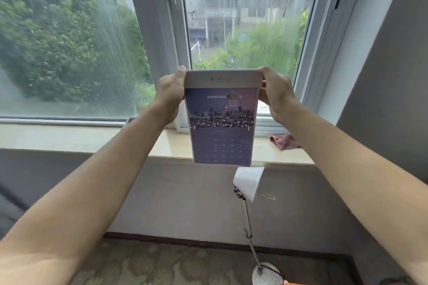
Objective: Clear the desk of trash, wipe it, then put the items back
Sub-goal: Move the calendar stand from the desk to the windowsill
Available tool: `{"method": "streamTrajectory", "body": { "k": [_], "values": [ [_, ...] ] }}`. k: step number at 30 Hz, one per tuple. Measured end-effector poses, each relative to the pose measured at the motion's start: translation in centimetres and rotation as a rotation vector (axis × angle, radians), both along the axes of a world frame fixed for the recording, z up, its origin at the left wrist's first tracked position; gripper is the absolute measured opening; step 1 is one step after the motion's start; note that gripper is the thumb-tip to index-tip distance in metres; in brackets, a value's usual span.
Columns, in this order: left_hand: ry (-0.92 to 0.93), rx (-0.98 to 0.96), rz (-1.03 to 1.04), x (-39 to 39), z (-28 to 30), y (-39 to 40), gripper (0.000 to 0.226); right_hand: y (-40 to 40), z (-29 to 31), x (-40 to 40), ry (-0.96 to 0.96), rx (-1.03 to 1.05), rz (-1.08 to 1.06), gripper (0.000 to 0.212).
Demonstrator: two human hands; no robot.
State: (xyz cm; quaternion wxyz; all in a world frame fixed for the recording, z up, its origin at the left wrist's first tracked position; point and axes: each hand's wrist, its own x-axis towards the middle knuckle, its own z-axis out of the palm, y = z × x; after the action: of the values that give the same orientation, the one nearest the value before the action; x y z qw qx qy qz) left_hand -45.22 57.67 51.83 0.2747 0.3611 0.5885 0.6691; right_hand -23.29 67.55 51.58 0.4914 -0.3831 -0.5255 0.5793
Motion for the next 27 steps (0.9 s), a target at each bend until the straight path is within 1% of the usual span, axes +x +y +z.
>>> {"method": "streamTrajectory", "body": {
  "k": [7,14,17,20,25,27],
  "values": [
    [0.027,-0.061,-0.027,-3.4,-1.4,5.2,0.035,6.2,-2.3,-3.6,0.011,-0.054,0.016,0.045],
    [0.044,-0.089,-0.069,-7.9,-4.6,9.1,0.036,8.8,-5.2,-8.0,0.014,-0.105,-0.019,0.029],
    [0.092,-0.126,-0.102,-10.3,-5.9,9.9,0.037,9.6,-6.4,-9.8,0.010,-0.105,-0.020,0.031],
    [0.152,-0.127,-0.149,-11.8,-6.8,10.4,0.040,10.3,-6.9,-11.0,-0.016,-0.071,-0.048,0.021],
    [0.365,-0.094,-0.215,-12.7,-7.7,11.4,0.019,10.6,-7.0,-11.3,-0.121,-0.012,-0.072,0.028],
    [0.390,-0.092,-0.225,-13.2,-8.0,11.9,0.021,10.7,-6.8,-11.5,-0.122,0.003,-0.074,0.025]
  ]
}}
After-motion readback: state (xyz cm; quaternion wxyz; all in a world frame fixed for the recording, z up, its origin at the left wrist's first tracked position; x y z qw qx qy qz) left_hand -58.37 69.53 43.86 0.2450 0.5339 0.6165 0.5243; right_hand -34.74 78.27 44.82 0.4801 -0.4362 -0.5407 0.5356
